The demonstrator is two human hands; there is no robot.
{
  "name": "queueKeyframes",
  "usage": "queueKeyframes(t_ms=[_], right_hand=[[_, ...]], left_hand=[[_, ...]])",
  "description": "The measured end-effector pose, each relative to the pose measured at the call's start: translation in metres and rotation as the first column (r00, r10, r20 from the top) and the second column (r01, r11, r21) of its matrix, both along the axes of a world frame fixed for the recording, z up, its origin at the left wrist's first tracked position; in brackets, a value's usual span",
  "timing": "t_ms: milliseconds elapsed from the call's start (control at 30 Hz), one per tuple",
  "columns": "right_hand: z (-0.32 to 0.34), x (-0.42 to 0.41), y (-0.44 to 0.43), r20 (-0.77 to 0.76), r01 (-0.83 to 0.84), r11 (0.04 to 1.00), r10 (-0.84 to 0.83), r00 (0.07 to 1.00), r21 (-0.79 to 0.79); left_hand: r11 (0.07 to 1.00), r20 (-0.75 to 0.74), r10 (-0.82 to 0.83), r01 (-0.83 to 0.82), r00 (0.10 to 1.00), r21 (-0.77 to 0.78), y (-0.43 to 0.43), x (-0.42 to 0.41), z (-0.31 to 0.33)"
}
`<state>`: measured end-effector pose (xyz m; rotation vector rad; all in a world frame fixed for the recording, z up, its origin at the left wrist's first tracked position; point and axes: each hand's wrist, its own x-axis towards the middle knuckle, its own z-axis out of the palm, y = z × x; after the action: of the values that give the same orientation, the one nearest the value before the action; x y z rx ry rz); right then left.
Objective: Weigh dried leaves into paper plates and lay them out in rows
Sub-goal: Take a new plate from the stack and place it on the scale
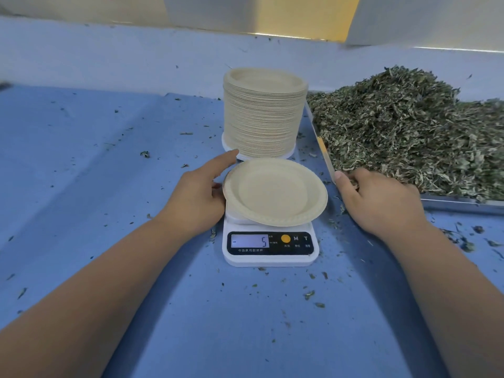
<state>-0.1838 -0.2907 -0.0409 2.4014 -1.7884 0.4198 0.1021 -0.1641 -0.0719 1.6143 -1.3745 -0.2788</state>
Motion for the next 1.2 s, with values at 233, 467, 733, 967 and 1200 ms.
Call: queueKeyframes(t_ms=[233,467,733,967,1200], right_hand=[[0.001,0.006,0.001,0.18,-0.115,0.99,0.129,0.975,-0.086],[-0.005,0.009,-0.002,-0.056,-0.134,0.989,0.131,0.99,-0.056],[-0.007,0.009,-0.006,-0.018,-0.123,0.988,0.122,0.992,-0.095],[-0.01,0.012,-0.007,0.068,-0.1,0.982,0.112,0.991,-0.159],[-0.002,0.015,-0.015,0.042,-0.045,0.998,0.047,0.998,-0.05]], left_hand=[[0.995,-0.146,0.064,-0.052,0.987,0.084,-0.003,0.01,0.0],[0.994,-0.178,-0.109,0.112,0.978,0.006,0.006,-0.004,0.015],[0.99,-0.117,-0.137,0.141,0.984,0.029,0.01,-0.013,0.022],[0.997,-0.238,-0.079,0.077,0.968,-0.018,0.007,-0.01,0.019],[0.997,-0.321,-0.075,0.073,0.944,-0.02,0.006,-0.011,0.017]])
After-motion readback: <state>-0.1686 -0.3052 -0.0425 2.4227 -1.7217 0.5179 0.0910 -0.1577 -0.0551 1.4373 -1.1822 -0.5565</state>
